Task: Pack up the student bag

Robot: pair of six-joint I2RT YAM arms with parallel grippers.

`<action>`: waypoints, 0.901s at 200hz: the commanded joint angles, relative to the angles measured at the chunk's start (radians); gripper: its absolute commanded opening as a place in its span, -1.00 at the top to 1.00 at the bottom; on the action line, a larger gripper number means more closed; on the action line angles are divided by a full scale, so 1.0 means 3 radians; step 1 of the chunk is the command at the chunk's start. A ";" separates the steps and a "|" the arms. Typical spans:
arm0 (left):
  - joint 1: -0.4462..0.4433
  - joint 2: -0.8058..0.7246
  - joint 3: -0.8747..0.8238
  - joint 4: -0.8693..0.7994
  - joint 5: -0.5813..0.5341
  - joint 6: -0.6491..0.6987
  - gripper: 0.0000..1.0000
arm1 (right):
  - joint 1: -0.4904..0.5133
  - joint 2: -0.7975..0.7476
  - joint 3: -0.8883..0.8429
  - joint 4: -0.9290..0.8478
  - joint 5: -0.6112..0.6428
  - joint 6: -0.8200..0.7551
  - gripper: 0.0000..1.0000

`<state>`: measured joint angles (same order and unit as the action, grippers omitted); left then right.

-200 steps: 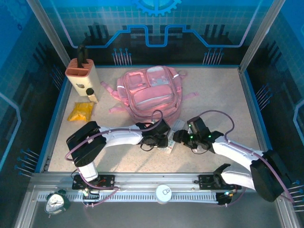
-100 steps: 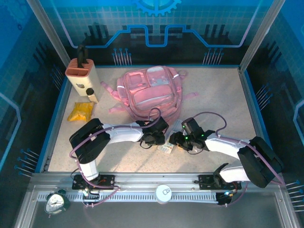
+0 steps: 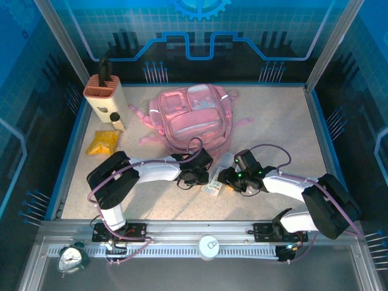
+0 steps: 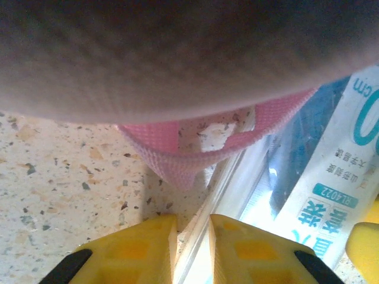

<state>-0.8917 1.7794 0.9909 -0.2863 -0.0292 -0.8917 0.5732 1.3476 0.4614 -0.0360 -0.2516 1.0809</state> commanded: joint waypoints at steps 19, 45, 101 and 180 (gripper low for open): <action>-0.0035 0.0014 -0.0101 0.0248 0.0321 -0.0046 0.59 | 0.0058 0.0125 -0.0012 0.0809 -0.0337 0.0020 0.05; -0.0035 0.0005 -0.0086 0.0271 0.0438 -0.0034 0.59 | 0.0031 0.0118 -0.0035 0.0862 -0.0384 0.0041 0.11; -0.0029 -0.0004 -0.0182 0.0437 0.0501 -0.0078 0.62 | 0.0004 0.0074 -0.0038 0.0820 -0.0396 0.0002 0.21; -0.0025 -0.0108 -0.0197 0.0400 0.0425 -0.0053 0.64 | -0.0039 -0.0126 -0.0027 0.0472 -0.0247 -0.0113 0.61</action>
<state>-0.8799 1.7535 0.9451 -0.2256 0.0017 -0.8925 0.5682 1.3476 0.4492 0.1276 -0.3378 1.0706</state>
